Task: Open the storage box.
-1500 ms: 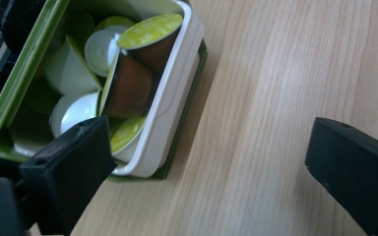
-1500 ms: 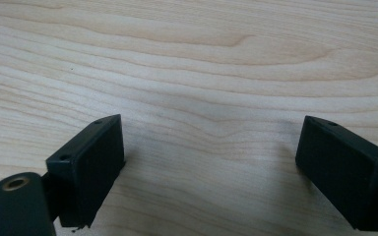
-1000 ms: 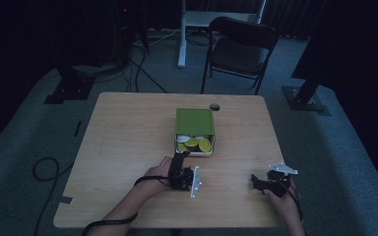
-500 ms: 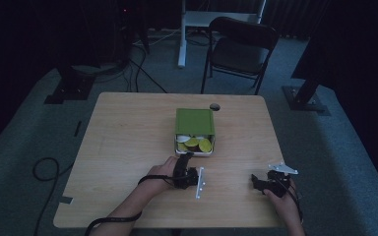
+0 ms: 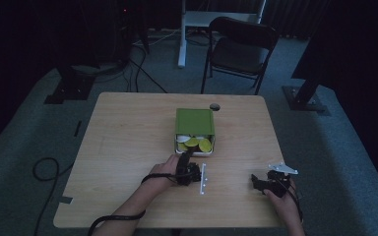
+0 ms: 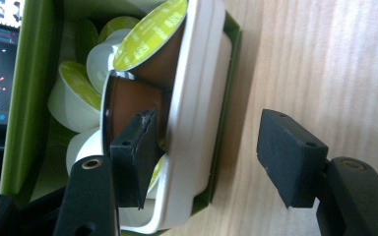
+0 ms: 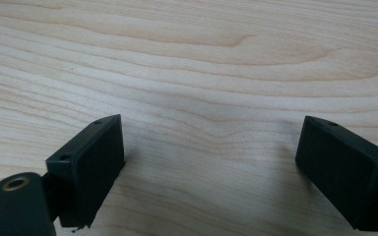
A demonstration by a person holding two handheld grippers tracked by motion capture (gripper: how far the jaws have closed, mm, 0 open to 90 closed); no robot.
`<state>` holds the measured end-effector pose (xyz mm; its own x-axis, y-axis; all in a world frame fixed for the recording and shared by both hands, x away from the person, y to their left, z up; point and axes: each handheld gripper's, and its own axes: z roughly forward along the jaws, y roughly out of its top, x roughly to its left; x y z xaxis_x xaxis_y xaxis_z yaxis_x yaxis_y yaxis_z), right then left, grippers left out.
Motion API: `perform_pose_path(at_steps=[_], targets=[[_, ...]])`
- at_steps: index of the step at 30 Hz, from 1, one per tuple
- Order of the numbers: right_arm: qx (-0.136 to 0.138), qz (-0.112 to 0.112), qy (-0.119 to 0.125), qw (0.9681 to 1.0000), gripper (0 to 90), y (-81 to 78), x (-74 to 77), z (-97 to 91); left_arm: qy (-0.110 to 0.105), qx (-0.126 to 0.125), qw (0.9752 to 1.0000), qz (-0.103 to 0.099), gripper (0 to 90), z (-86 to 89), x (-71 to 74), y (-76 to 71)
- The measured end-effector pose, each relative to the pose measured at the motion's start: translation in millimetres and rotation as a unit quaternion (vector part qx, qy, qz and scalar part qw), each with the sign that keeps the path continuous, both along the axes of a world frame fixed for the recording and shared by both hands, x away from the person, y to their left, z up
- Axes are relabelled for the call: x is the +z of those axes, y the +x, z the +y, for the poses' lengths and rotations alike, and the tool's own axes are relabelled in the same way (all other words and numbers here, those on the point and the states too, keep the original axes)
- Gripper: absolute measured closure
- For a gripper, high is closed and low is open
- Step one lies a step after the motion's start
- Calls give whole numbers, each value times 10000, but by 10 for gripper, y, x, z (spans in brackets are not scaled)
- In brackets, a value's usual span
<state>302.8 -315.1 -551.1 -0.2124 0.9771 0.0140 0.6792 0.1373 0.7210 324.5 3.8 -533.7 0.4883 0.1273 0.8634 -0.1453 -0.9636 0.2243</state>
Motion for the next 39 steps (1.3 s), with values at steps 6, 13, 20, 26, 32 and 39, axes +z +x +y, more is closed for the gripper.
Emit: perform_pose_path(at_steps=[6, 13, 20, 26, 32, 39], targets=[[1, 0, 0, 10000, 107, 0, 0, 0, 93, 27, 9999, -69, 492, -32, -15, 22], [0, 1, 1, 10000, 107, 0, 0, 0, 158, 85, 9997, -145, 526, -35, -50, 53], [0, 1, 0, 10000, 107, 0, 0, 0, 261, 201, 9993, -175, 541, -47, -72, 105], [-1, -1, -1, 10000, 107, 0, 0, 0, 203, 223, 9991, -293, 655, -47, -50, 115], [0, 1, 1, 10000, 107, 0, 0, 0, 311, 225, 9984, -412, 696, -53, -67, 104], [-1, -1, 0, 10000, 107, 0, 0, 0, 407, 133, 9978, -498, 710, -54, -81, 89]])
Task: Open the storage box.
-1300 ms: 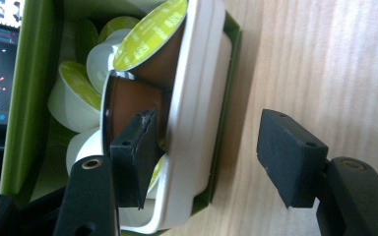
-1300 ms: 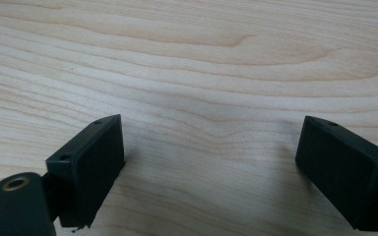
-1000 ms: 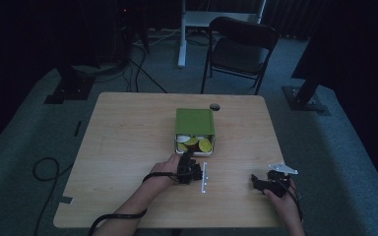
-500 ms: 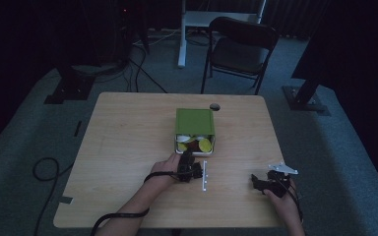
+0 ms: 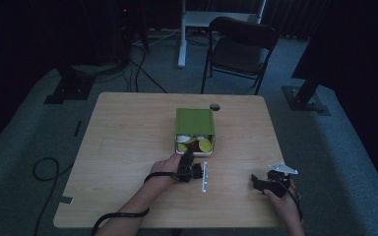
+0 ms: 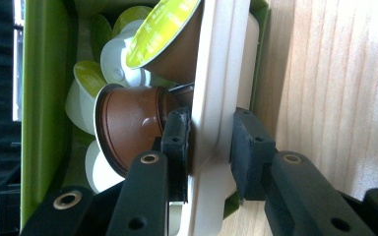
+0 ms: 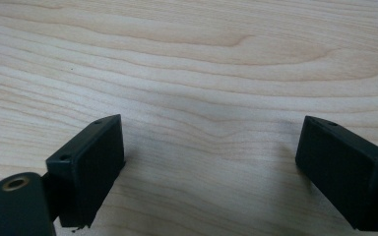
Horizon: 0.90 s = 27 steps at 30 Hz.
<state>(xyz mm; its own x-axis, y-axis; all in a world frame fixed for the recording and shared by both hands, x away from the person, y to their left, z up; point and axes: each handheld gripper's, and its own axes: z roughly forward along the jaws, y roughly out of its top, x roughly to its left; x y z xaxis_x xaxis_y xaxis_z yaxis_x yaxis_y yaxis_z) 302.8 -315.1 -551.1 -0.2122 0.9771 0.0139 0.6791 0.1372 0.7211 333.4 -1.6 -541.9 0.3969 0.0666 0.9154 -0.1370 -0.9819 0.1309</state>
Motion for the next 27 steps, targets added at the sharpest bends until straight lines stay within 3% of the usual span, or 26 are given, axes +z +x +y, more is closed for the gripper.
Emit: perform_pose_path(at_steps=[13, 27], targets=[[-2, 1, 0, 10000, 107, 0, 0, 0, 85, -105, 9999, 29, 719, 11, 11, -79], [-1, 2, 0, 10000, 107, 0, 0, 0, 150, -223, 9996, 12, 722, 30, 8, -262]])
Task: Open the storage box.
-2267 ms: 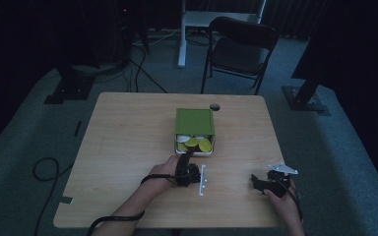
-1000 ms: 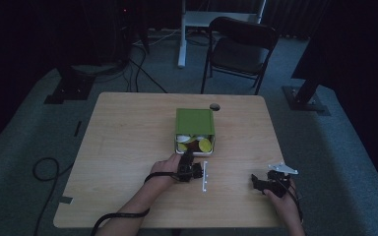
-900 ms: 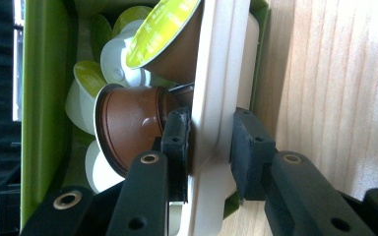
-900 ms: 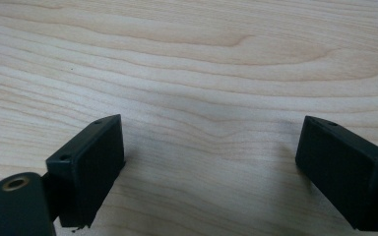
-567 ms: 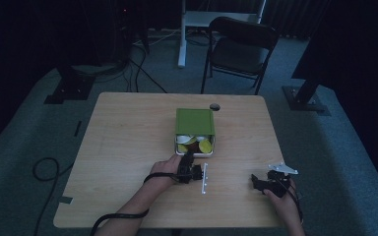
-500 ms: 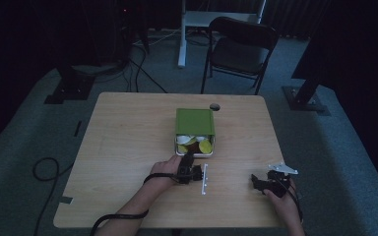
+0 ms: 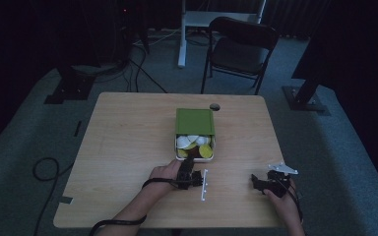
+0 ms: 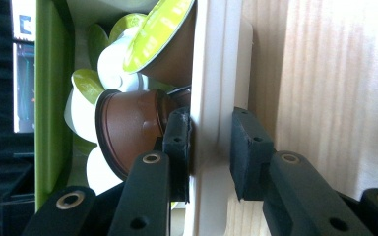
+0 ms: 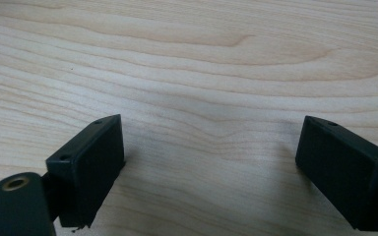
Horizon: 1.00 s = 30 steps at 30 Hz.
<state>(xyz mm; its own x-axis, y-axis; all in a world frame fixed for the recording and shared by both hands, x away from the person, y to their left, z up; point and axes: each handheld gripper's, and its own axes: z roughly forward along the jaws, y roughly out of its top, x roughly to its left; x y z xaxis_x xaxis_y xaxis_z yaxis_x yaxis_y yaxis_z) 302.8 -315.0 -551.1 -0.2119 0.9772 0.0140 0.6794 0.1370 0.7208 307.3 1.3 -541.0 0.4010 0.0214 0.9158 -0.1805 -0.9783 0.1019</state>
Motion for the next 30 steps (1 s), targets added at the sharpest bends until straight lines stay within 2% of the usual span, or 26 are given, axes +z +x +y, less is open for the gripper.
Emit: perform_pose_path(at_steps=[30], targets=[[0, -1, 0, 10000, 107, 0, 0, 0, 94, -296, 9995, 69, 727, 63, -52, -420]])
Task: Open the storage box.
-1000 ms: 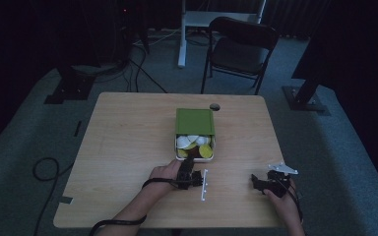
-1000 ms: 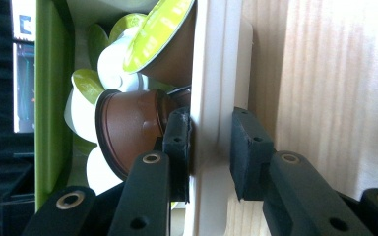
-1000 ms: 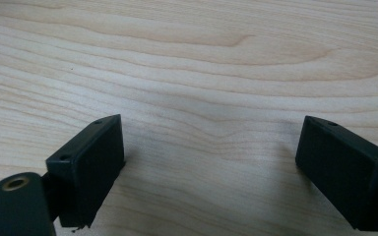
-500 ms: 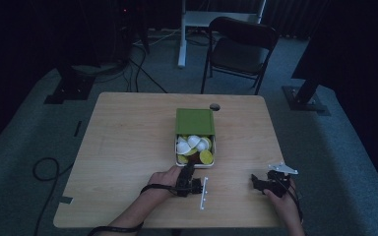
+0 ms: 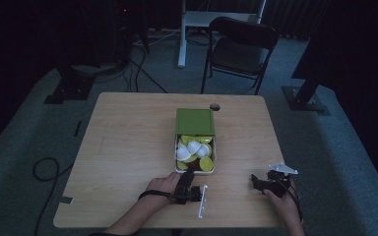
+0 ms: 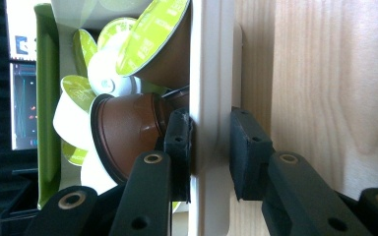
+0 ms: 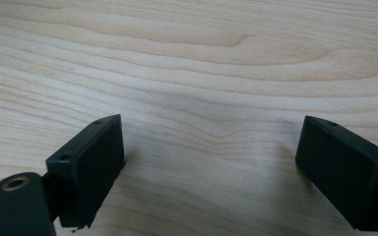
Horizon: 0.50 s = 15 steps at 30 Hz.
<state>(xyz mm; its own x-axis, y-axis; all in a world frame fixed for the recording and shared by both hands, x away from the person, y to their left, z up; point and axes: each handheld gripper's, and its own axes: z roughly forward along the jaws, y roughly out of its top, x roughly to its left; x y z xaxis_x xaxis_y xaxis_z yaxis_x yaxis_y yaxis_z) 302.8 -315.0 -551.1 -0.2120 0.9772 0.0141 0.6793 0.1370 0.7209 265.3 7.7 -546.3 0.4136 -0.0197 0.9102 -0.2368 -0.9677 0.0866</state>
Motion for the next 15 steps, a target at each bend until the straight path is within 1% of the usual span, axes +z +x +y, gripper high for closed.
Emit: perform_pose_path(at_steps=[3, 11, 15], targets=[[0, 0, 1, 10000, 107, 0, 0, 0, 9, -7, 10000, -11, 727, 6, -1, -25], [0, 1, 0, 10000, 107, 0, 0, 0, -48, -37, 10000, 4, 726, 9, 0, -105], [0, 0, -1, 10000, 107, 0, 0, 0, -12, -41, 10000, 1, 726, 5, 3, -135]])
